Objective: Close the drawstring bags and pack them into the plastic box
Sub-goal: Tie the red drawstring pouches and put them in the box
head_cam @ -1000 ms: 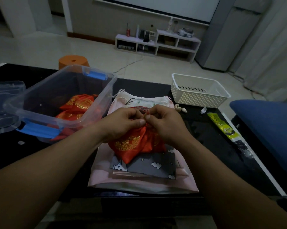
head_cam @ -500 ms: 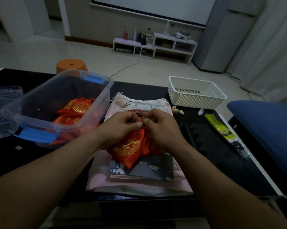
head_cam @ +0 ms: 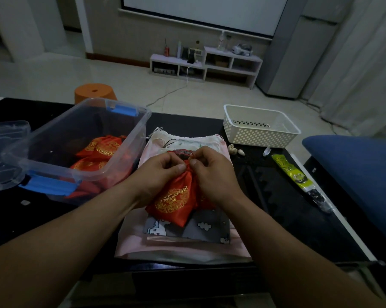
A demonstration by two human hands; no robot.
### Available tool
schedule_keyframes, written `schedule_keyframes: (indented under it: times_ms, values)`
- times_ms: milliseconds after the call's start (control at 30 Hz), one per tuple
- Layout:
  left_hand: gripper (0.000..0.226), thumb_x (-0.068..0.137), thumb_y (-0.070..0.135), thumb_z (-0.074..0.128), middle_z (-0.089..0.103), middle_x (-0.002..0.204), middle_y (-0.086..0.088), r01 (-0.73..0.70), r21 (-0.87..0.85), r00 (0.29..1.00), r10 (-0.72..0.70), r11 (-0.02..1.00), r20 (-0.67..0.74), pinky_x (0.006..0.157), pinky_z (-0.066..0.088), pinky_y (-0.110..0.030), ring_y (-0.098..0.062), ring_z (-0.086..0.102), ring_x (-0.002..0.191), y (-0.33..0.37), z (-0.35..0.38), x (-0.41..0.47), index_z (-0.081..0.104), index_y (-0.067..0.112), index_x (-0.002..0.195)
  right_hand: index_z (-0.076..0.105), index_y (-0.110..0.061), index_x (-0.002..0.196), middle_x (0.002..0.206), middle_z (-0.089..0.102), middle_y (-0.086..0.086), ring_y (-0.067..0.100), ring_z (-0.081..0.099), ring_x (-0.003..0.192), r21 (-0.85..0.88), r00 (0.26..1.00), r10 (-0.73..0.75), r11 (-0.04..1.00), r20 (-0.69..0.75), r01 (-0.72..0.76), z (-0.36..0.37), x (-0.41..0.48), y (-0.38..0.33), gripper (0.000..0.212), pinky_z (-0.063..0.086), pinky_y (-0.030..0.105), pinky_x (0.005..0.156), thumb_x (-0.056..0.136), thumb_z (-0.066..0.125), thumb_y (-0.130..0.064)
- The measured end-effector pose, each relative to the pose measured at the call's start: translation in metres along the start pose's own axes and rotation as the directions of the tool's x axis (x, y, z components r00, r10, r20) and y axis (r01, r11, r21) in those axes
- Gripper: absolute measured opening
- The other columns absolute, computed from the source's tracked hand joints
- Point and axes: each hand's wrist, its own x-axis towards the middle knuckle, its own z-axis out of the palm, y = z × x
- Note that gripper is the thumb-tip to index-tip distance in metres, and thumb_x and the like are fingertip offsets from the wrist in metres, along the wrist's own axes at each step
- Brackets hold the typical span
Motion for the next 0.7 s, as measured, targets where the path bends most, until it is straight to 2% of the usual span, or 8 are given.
schedule_keyframes:
  times_ms: [133,233,367,433,533,633,667,700]
  values:
    - [0.011,0.102,0.009,0.061,0.063,0.086,-0.011,0.015,-0.013,0.999,-0.015,1.0,-0.05,0.076,0.051,-0.037,-0.023,0.059,0.08,0.0,0.0,0.0,0.063,0.012,0.092,0.071,-0.02,0.096,0.084,0.07,-0.009,0.004,0.064,0.08,0.072,0.996,0.092,0.993,-0.021,-0.091,0.001,-0.002,0.0,0.009,0.05,0.023,0.073,0.101,0.064,-0.018]
    - [0.016,0.103,0.009,0.057,0.057,0.075,-0.007,0.009,0.048,0.99,-0.002,0.999,-0.141,0.068,0.045,-0.033,-0.018,0.051,0.069,0.0,0.006,0.001,0.062,0.013,0.089,0.072,-0.018,0.102,0.094,0.073,-0.007,0.011,0.068,0.09,0.134,0.977,0.209,0.97,-0.05,-0.201,0.004,0.001,0.002,0.01,0.053,0.031,0.082,0.102,0.062,-0.022]
    - [0.014,0.105,0.012,0.054,0.056,0.071,-0.002,0.011,0.112,0.978,0.013,0.994,-0.21,0.057,0.044,-0.022,-0.01,0.049,0.063,0.002,0.014,0.001,0.062,0.009,0.094,0.07,-0.014,0.098,0.092,0.071,-0.003,0.014,0.066,0.089,0.173,0.961,0.268,0.952,-0.071,-0.252,0.005,0.001,-0.001,0.014,0.046,0.029,0.075,0.103,0.059,-0.021]
    - [0.014,0.106,0.013,0.053,0.057,0.074,-0.004,0.017,0.107,0.976,0.007,0.994,-0.219,0.058,0.045,-0.023,-0.011,0.051,0.066,0.002,0.013,0.0,0.063,0.007,0.098,0.069,-0.014,0.093,0.089,0.071,-0.002,0.014,0.065,0.087,0.182,0.96,0.27,0.95,-0.079,-0.253,0.006,0.0,-0.002,0.016,0.044,0.029,0.072,0.103,0.059,-0.02]
    - [0.018,0.107,0.019,0.053,0.066,0.085,-0.01,0.055,0.044,0.974,-0.044,0.998,-0.221,0.071,0.052,-0.034,-0.02,0.06,0.077,0.003,0.014,0.002,0.064,0.006,0.103,0.069,-0.016,0.092,0.088,0.071,-0.001,0.016,0.067,0.088,0.161,0.965,0.251,0.958,-0.081,-0.236,0.006,0.0,-0.002,0.016,0.046,0.03,0.073,0.103,0.059,-0.022]
    - [0.039,0.102,0.048,0.059,0.076,0.107,-0.011,0.11,-0.079,0.987,-0.118,0.991,-0.111,0.088,0.058,-0.043,-0.025,0.074,0.098,0.007,0.012,0.001,0.068,0.013,0.114,0.065,-0.018,0.089,0.083,0.068,-0.003,0.013,0.064,0.082,0.11,0.974,0.201,0.976,-0.106,-0.19,0.003,0.003,-0.002,0.017,0.044,0.03,0.071,0.104,0.059,-0.021]
    - [0.046,0.096,0.058,0.063,0.077,0.108,-0.007,0.114,-0.041,0.991,-0.116,0.993,-0.067,0.089,0.058,-0.043,-0.023,0.074,0.101,0.007,0.011,0.0,0.07,0.016,0.115,0.065,-0.018,0.088,0.082,0.067,-0.003,0.013,0.063,0.08,0.101,0.976,0.18,0.98,-0.119,-0.169,0.001,0.004,-0.004,0.017,0.043,0.029,0.07,0.104,0.059,-0.021]
    - [0.043,0.094,0.058,0.066,0.078,0.103,-0.001,0.089,0.037,0.995,-0.087,0.995,-0.051,0.087,0.057,-0.04,-0.017,0.074,0.097,0.007,0.011,-0.001,0.071,0.018,0.108,0.065,-0.017,0.089,0.083,0.068,-0.002,0.013,0.063,0.08,0.098,0.978,0.162,0.984,-0.133,-0.15,0.0,0.004,-0.005,0.017,0.044,0.03,0.071,0.104,0.059,-0.021]
